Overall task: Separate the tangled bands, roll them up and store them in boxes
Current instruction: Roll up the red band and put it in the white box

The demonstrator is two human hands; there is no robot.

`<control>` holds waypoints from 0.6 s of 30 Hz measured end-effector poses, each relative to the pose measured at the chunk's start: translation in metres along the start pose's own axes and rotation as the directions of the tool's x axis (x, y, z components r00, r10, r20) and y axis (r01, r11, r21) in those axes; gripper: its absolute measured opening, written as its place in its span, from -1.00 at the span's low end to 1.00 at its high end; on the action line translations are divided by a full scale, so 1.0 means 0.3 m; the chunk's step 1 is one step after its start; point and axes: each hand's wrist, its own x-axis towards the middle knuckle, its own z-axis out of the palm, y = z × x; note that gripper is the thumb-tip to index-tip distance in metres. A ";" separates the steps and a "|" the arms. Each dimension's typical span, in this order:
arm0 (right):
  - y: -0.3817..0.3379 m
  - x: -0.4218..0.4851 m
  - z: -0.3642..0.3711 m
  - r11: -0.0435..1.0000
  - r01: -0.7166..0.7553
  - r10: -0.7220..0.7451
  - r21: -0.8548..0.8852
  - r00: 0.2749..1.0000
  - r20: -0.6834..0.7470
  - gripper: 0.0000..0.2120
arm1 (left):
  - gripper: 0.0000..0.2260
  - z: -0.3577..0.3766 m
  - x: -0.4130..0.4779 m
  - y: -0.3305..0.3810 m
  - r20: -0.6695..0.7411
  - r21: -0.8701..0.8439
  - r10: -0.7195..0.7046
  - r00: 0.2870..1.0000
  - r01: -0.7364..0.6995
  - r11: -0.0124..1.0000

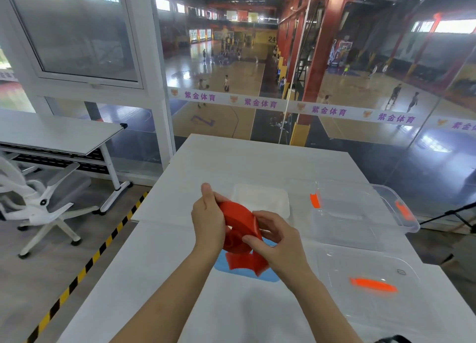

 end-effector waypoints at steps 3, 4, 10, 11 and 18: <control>0.008 -0.005 0.008 0.999 0.022 -0.020 0.032 0.998 -0.052 -0.66 | -0.37 -0.004 0.004 0.001 0.033 -0.017 -0.030 0.999 0.030 0.999; 0.006 -0.003 0.007 0.999 0.023 -0.020 0.042 0.998 -0.061 -0.69 | -0.37 -0.006 0.002 0.005 0.050 0.003 -0.004 0.999 0.004 1.000; 0.007 0.021 -0.018 0.994 -0.028 0.035 0.106 0.997 -0.069 -0.76 | -0.48 -0.016 -0.034 -0.015 0.236 0.199 0.254 0.938 -0.303 0.932; 0.008 0.023 -0.020 0.995 -0.031 0.036 0.096 0.998 -0.059 -0.76 | -0.48 -0.015 -0.037 -0.019 0.253 0.233 0.260 0.932 -0.320 0.918; 0.008 0.016 -0.059 0.987 -0.089 0.081 0.137 0.995 0.065 -0.70 | -0.50 0.000 -0.027 0.007 0.166 0.255 0.138 0.976 -0.177 0.951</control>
